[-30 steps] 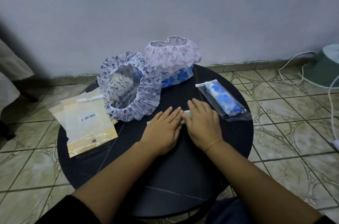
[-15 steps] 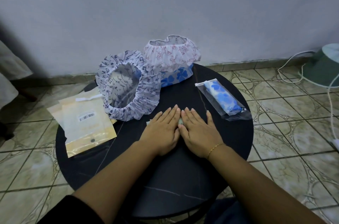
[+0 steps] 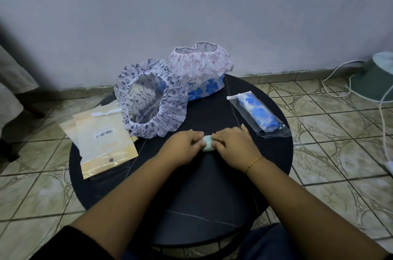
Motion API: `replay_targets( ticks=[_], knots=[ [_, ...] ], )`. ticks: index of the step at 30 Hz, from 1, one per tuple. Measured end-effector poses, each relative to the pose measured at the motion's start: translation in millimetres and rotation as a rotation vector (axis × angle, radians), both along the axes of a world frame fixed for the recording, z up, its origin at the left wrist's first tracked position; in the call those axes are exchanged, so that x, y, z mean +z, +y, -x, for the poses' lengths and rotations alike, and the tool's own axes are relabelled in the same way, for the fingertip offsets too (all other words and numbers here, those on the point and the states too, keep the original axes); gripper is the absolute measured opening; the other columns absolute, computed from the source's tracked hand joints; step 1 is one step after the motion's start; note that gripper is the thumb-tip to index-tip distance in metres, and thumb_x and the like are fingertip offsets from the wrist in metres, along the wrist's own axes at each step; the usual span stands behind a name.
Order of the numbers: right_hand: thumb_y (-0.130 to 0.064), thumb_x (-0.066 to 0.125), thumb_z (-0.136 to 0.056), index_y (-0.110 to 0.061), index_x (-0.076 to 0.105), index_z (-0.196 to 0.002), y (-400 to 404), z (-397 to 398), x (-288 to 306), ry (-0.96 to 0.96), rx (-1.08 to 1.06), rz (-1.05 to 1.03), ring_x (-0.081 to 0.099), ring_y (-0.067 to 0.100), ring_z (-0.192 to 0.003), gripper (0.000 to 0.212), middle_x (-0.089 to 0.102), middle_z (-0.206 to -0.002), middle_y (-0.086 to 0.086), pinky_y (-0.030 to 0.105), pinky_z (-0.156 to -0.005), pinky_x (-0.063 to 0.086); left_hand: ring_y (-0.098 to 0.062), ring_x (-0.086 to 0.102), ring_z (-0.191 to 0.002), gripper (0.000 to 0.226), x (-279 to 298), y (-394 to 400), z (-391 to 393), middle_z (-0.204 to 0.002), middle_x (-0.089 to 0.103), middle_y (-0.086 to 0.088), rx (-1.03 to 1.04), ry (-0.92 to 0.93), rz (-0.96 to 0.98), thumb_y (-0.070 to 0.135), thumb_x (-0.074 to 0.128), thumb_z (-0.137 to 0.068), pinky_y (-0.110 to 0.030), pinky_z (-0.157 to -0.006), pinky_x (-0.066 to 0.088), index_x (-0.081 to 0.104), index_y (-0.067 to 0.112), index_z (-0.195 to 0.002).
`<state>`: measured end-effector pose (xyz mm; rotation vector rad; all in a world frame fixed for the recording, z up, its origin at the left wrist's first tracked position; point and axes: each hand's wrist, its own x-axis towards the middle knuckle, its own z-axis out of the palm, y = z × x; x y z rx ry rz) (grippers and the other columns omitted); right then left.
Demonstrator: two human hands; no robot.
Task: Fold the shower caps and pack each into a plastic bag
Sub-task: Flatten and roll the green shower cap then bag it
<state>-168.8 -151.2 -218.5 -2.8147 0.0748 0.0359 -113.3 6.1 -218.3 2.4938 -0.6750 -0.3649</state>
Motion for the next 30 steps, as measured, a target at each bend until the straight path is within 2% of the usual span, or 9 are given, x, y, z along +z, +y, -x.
replay_targets(
  ticks=[2,4,7,12,16,20,24,26,30],
  knots=[
    [-0.038,0.058,-0.089,-0.028,0.058,-0.122,-3.0,2.4,2.0,0.005,-0.049,-0.181,0.040,0.017,-0.125,0.035,0.051,-0.129,-0.005,0.031,-0.108,0.025,-0.010,0.051,-0.122,0.044,9.7,1.3,-2.0,-0.135,0.055,0.005,-0.008,0.056,-0.030,0.029,0.065,-0.088,-0.026,-0.105,0.038,0.056,0.023,-0.131],
    [-0.038,0.065,-0.084,-0.034,0.055,-0.116,-4.4,7.9,5.7,0.065,-0.063,-0.270,0.038,0.016,-0.124,0.034,0.049,-0.126,-0.004,0.029,-0.101,0.025,-0.010,0.056,-0.110,0.047,18.8,0.9,-0.4,-0.126,0.059,0.005,-0.042,0.110,-0.086,0.028,0.070,-0.083,-0.024,-0.096,0.043,0.056,0.025,-0.128],
    [-0.039,0.064,-0.083,-0.038,0.047,-0.125,-1.9,14.4,13.6,0.165,-0.031,-0.223,0.035,0.017,-0.123,0.045,0.046,-0.126,-0.003,0.031,-0.100,0.023,-0.013,0.055,-0.112,0.058,27.7,-1.4,4.5,-0.127,0.056,0.003,-0.114,0.157,-0.199,0.028,0.071,-0.082,-0.023,-0.094,0.042,0.048,0.021,-0.135],
    [-0.039,0.065,-0.084,-0.031,0.054,-0.120,5.1,19.3,27.0,0.283,0.037,-0.077,0.035,0.021,-0.119,0.039,0.044,-0.118,0.001,0.037,-0.099,0.029,-0.017,0.057,-0.093,0.034,29.8,-6.4,19.0,-0.111,0.058,-0.001,-0.182,0.149,-0.286,0.033,0.067,-0.085,-0.028,-0.076,0.045,0.059,0.022,-0.116],
    [-0.035,0.070,-0.080,-0.028,0.052,-0.103,12.6,26.7,30.8,0.272,0.026,-0.091,0.038,0.024,-0.115,0.030,0.043,-0.117,0.004,0.038,-0.098,0.038,-0.021,0.054,-0.105,0.031,29.3,-4.3,34.3,-0.120,0.054,0.000,-0.157,0.081,-0.292,0.031,0.060,-0.089,-0.032,-0.087,0.041,0.051,0.024,-0.118],
    [-0.035,0.067,-0.082,-0.027,0.045,-0.101,19.3,36.0,32.8,0.246,0.007,-0.123,0.038,0.018,-0.102,0.030,0.043,-0.095,-0.007,0.035,-0.092,0.032,-0.017,0.053,-0.114,0.034,27.3,5.6,45.7,-0.122,0.057,0.004,-0.106,0.061,-0.208,0.034,0.054,-0.092,-0.031,-0.092,0.030,0.045,0.027,-0.124],
    [-0.027,0.072,-0.078,-0.026,0.042,-0.098,31.0,39.3,35.1,0.240,0.019,-0.248,0.047,0.018,-0.096,0.036,0.040,-0.108,0.000,0.032,-0.086,0.042,-0.016,0.055,-0.105,0.026,26.2,20.9,52.3,-0.117,0.058,0.004,-0.063,0.070,-0.129,0.034,0.059,-0.089,-0.032,-0.092,0.041,0.050,0.030,-0.113],
    [-0.022,0.073,-0.078,-0.024,0.043,-0.102,37.9,38.7,37.4,0.236,0.039,-0.346,0.051,0.018,-0.094,0.038,0.036,-0.113,0.003,0.027,-0.080,0.043,-0.018,0.056,-0.104,0.024,26.0,28.0,53.9,-0.118,0.059,0.000,-0.043,0.074,-0.111,0.031,0.060,-0.088,-0.035,-0.092,0.044,0.049,0.030,-0.110],
    [-0.029,0.072,-0.081,-0.022,0.043,-0.132,56.3,32.9,44.0,0.210,0.054,-0.322,0.051,0.019,-0.113,0.059,0.045,-0.131,0.005,0.030,-0.096,0.043,-0.022,0.050,-0.119,0.046,29.8,43.5,58.9,-0.132,0.053,-0.003,-0.003,-0.017,-0.150,0.030,0.054,-0.094,-0.032,-0.098,0.033,0.036,0.020,-0.135]
  ],
)
